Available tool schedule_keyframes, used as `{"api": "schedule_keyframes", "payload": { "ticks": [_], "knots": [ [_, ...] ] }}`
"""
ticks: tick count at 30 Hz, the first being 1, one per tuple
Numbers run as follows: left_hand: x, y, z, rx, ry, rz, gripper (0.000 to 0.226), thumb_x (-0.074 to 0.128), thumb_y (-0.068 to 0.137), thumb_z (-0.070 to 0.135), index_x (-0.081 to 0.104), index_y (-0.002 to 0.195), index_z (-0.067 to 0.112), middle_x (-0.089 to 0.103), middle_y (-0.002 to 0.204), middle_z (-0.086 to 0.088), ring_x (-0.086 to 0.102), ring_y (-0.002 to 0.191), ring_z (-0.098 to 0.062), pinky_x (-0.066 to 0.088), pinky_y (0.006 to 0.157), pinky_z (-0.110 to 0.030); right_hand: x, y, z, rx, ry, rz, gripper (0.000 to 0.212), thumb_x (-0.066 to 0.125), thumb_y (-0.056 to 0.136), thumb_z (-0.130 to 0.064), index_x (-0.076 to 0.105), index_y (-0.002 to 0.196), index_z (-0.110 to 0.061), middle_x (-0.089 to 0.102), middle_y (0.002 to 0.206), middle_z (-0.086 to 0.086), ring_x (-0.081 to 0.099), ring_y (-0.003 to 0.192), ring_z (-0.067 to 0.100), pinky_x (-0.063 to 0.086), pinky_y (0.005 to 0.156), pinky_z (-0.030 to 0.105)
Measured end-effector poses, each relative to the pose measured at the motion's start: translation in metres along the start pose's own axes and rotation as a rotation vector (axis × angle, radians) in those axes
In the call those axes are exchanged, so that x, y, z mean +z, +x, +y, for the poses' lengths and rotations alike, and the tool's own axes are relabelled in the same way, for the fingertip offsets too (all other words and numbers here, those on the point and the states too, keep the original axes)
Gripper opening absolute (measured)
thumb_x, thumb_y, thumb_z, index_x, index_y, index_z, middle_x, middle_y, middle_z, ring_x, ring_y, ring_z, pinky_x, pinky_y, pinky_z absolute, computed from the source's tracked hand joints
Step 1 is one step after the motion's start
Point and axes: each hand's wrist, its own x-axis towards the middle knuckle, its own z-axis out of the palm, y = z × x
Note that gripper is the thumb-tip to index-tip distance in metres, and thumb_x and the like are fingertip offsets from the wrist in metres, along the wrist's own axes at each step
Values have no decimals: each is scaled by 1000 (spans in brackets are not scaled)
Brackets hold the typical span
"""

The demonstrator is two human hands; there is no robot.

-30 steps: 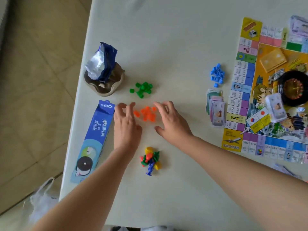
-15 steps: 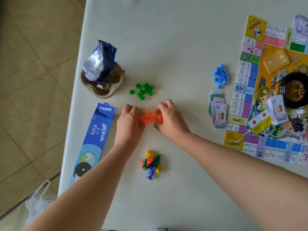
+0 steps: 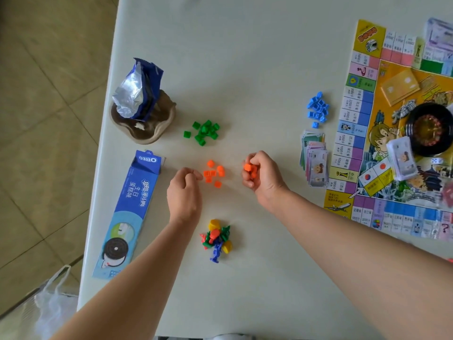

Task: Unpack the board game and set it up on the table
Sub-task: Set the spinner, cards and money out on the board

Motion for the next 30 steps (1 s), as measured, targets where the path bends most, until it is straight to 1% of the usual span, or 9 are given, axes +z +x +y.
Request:
{"api": "schedule_keyframes", "payload": {
  "ticks": [3,5,7,10,12,15,19,25,30],
  "knots": [
    [-2,-4,-1,264,603,-32,9,45,92,26,48,97,19,57,71,1,51,67,-28,35,59,-32,1,-1,2,-52,-251,-17,32,41,88,-12,43,56,-13,40,50,3,28,36,11,19,39,19],
    [2,-4,1,372,890,-70,26,47,92,35,38,108,16,55,71,-2,53,65,-33,36,58,-32,0,2,7,-145,-502,-52,39,47,92,-19,46,53,-17,40,48,-2,32,37,10,25,46,22],
    [6,2,1,435,980,-88,34,44,94,39,35,114,13,60,77,-5,61,71,-35,36,56,-32,-3,4,11,-232,-670,-81,41,51,95,-27,51,55,-21,43,48,-8,38,42,9,32,53,24],
    [10,10,-3,546,969,-138,30,40,99,36,36,115,11,62,85,-7,62,74,-34,36,55,-33,-5,3,12,-262,-624,-143,33,51,98,-24,57,65,-21,50,54,-5,40,42,6,35,50,19],
    [10,12,-6,574,916,-183,25,37,101,34,35,109,11,58,81,-8,60,72,-35,37,55,-35,-5,4,12,-270,-597,-149,29,52,98,-19,59,69,-18,54,58,-3,41,42,7,35,48,17],
    [7,13,-12,610,850,-229,14,39,101,25,36,104,12,59,86,-8,60,73,-34,44,60,-38,-7,8,12,-355,-783,-68,27,52,97,-22,66,79,-7,52,58,-8,45,52,9,38,59,26],
    [4,11,-11,537,750,-188,16,37,101,26,40,101,10,58,77,-9,57,70,-36,42,59,-38,-6,6,10,-419,-1023,-17,20,58,92,-33,61,83,-16,56,70,-6,52,71,18,41,68,31],
    [3,10,-10,101,125,-69,10,50,89,19,56,83,14,52,64,4,46,59,-17,37,57,-29,5,-8,14,-628,-1436,-118,55,65,82,-42,38,124,-17,61,105,4,60,94,29,35,64,31],
    [-2,5,-8,-241,-496,-143,31,39,90,9,34,61,18,22,46,9,15,42,-10,13,42,-20,22,-3,19,-718,-1563,-126,54,63,85,-47,36,121,-17,61,115,1,63,98,27,38,65,31]
  ]
}}
